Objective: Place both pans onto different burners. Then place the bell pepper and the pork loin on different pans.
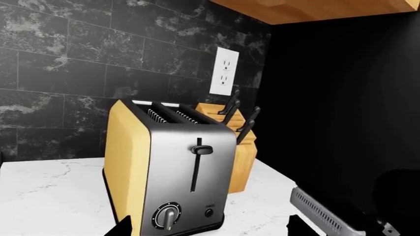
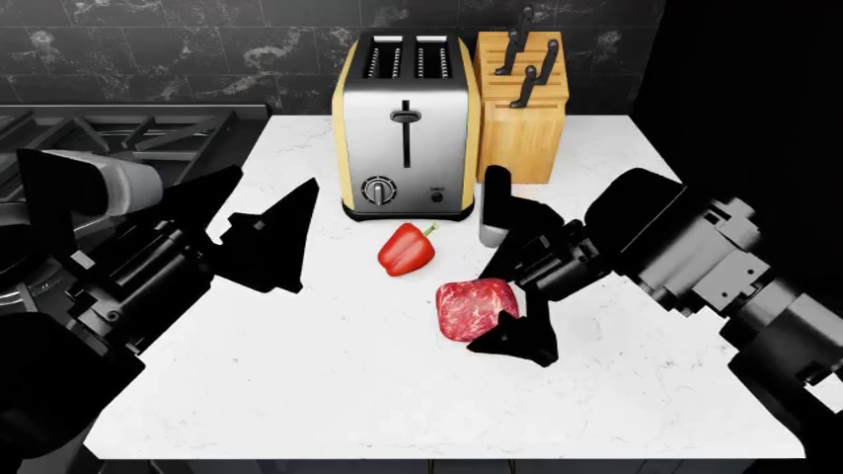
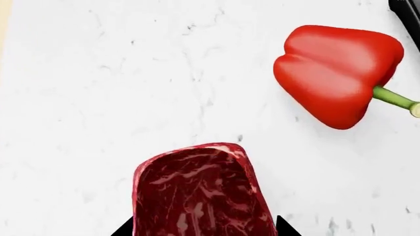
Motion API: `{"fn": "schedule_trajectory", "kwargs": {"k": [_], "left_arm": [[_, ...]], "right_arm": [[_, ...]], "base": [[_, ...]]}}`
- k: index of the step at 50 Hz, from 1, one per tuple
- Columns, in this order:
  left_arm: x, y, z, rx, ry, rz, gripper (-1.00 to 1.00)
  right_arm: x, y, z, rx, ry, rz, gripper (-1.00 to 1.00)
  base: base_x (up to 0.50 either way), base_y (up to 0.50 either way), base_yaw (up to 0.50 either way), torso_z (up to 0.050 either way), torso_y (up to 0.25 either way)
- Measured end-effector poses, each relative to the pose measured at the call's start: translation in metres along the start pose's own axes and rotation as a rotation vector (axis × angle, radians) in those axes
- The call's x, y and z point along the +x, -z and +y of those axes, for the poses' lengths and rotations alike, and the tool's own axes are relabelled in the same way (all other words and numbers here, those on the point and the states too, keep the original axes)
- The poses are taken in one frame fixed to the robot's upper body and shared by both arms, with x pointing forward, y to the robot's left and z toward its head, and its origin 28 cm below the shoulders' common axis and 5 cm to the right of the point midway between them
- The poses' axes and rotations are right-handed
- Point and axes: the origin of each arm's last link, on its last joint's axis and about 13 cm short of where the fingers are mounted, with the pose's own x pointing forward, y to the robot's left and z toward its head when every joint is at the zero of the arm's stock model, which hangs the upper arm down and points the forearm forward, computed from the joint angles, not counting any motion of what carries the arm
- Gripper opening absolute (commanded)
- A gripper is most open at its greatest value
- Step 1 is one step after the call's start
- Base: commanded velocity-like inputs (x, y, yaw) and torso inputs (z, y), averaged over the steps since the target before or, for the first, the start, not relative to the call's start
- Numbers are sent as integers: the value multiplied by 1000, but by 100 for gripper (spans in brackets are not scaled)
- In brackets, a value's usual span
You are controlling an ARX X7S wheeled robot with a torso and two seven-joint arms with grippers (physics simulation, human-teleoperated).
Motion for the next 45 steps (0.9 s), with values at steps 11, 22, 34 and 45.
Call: {"fn": "schedule_trajectory", "kwargs": {"k": [11, 22, 34, 45], "left_arm": [[0, 0, 0, -1, 3, 0, 100], [0, 0, -1, -1, 7, 2, 100], [1, 3, -1, -2, 10, 10, 100], [2, 4, 0, -6, 9, 17, 100]], "right_arm": [[0, 0, 0, 16, 8, 2, -100], [0, 2, 2, 17, 23, -7, -100], [-4, -3, 9, -37, 67, -51, -100], [-7, -10, 18, -86, 125, -114, -100]], "base": [[0, 0, 0, 0, 0], [0, 0, 0, 0, 0], [0, 0, 0, 0, 0], [0, 0, 0, 0, 2]]}}
